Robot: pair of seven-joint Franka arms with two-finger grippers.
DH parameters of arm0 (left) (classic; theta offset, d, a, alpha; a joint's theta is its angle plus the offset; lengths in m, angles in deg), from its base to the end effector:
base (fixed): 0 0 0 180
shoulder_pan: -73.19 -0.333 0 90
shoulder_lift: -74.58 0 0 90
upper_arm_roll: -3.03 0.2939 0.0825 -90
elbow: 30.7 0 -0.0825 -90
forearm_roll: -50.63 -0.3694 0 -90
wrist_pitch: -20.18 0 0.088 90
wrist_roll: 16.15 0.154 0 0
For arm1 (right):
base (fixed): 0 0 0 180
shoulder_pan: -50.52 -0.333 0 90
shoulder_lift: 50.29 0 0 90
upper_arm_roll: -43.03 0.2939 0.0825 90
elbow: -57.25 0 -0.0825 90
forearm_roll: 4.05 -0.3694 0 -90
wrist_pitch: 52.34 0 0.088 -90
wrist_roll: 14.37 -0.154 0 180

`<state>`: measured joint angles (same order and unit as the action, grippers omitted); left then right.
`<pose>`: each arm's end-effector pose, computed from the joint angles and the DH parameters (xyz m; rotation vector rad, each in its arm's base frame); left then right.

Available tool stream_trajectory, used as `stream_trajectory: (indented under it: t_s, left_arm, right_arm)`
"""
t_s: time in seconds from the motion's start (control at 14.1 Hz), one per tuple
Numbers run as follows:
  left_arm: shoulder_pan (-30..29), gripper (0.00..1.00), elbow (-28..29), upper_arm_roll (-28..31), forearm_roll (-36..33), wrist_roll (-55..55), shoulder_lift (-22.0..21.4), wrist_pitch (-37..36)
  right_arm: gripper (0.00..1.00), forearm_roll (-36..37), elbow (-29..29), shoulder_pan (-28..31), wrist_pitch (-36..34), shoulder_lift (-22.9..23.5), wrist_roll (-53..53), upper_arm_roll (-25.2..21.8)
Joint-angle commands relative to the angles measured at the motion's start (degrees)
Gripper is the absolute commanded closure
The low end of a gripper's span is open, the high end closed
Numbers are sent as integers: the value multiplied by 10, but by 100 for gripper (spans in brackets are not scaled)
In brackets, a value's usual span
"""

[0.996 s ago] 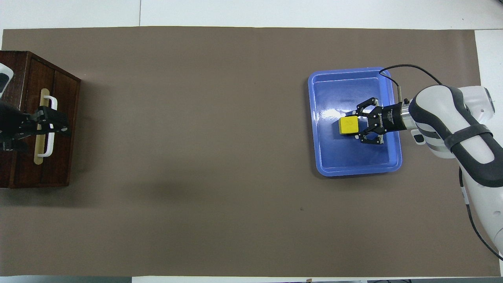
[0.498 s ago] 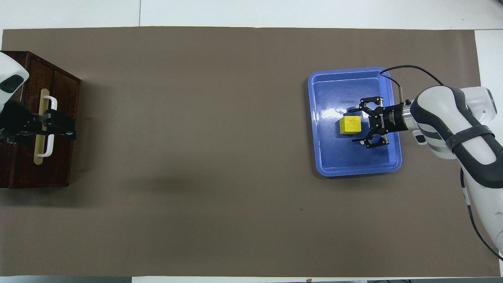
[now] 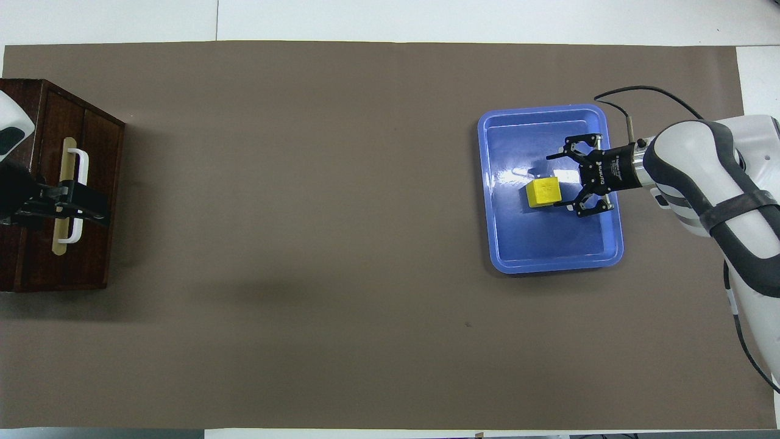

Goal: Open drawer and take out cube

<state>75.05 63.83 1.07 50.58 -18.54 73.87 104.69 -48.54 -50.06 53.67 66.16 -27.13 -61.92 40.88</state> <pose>0.5137 -0.0342 0.5194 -3.1210 0.0389 0.2537 0.6009 0.0105 0.2444 -1.9917 1.6391 0.5413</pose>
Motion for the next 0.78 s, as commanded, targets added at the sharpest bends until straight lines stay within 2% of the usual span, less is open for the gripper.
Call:
stream_trajectory:
  t_s: [0.0,0.43,0.71]
  left_arm:
    - [-5,0,7,1,8,11,-13,-1]
    - [-3,0,7,2,8,12,-16,-3]
    - [-2,0,7,3,8,12,-18,-2]
  right_arm:
    - [0,45,10,0,-5,-19,13,0]
    - [0,181,27,-3,-46,-73,39,5]
    - [0,275,30,3,-88,-132,240,5]
